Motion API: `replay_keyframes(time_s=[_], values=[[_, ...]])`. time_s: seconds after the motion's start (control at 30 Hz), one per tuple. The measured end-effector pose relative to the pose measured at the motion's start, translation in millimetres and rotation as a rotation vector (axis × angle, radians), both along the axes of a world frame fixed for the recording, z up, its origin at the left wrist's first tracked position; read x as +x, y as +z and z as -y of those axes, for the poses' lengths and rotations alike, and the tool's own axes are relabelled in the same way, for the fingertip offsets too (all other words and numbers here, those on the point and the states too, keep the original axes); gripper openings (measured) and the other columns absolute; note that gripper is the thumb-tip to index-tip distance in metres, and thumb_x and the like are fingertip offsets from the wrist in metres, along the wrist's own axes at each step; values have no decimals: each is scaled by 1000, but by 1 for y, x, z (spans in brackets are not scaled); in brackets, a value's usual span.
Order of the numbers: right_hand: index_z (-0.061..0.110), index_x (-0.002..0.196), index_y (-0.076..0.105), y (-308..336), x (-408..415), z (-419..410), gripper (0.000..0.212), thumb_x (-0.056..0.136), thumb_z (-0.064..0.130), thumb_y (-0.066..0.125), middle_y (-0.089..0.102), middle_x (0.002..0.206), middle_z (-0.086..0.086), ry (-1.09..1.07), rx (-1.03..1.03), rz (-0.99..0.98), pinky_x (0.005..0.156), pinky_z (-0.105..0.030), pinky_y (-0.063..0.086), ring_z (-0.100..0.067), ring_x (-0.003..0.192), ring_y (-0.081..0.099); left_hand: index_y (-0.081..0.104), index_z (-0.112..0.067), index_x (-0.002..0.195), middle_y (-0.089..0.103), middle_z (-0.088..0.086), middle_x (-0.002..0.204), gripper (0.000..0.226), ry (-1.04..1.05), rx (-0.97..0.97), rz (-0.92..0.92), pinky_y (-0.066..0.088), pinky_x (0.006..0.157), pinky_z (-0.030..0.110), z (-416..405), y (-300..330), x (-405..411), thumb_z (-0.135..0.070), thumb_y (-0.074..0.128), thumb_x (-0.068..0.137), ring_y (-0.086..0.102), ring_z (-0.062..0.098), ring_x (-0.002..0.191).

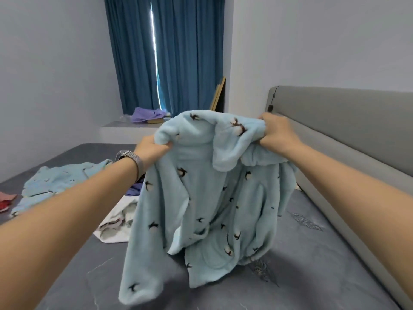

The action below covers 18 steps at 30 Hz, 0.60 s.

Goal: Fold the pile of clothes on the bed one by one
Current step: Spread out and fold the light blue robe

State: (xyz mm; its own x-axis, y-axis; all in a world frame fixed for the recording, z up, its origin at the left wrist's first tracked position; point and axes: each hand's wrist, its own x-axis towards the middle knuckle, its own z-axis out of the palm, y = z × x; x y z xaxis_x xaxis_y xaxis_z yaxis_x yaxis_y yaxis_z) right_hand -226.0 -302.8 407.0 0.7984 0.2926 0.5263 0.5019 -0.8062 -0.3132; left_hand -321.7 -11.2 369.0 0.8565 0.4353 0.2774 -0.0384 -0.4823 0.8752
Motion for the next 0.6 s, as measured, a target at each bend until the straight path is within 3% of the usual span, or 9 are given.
replay_keyframes(time_s=[0.1, 0.27, 0.37, 0.5, 0.6], values=[[14, 107, 58, 24, -30, -3, 31, 77, 9, 57, 64, 95, -10, 7, -7, 72, 72, -37, 49, -31, 90, 58, 65, -19, 95, 67, 5, 103, 15, 36, -30, 71, 52, 92, 43, -2, 15, -24, -30, 68, 85, 64, 23, 100], [20, 108, 55, 76, -72, -5, 33, 76, 10, 56, 64, 97, -8, 38, 13, 181, 70, -38, 49, -32, 88, 59, 69, -17, 85, 70, 5, 96, 35, 124, -20, 219, 55, 88, 46, -13, 66, -71, -49, 68, 69, 66, 22, 94], [20, 110, 56, 111, -98, -11, 33, 78, 10, 57, 64, 101, -8, 38, 2, 256, 75, -39, 50, -32, 92, 58, 65, -21, 75, 68, 2, 88, 30, 153, -32, 314, 56, 86, 44, -19, 100, -95, -49, 67, 64, 65, 19, 85], [23, 111, 57, 153, -124, -16, 35, 79, 9, 55, 63, 104, -10, 58, -27, 385, 75, -35, 45, -34, 95, 58, 63, -25, 78, 65, -1, 87, 11, 207, -6, 459, 52, 75, 31, -20, 136, -118, -36, 67, 79, 61, 15, 81], [22, 116, 55, 178, -135, -19, 38, 81, 6, 54, 61, 108, -15, 52, -55, 521, 76, -37, 43, -37, 98, 57, 63, -26, 81, 62, -4, 86, 10, 301, 35, 557, 48, 73, 29, -24, 160, -123, -36, 65, 80, 56, 10, 80]])
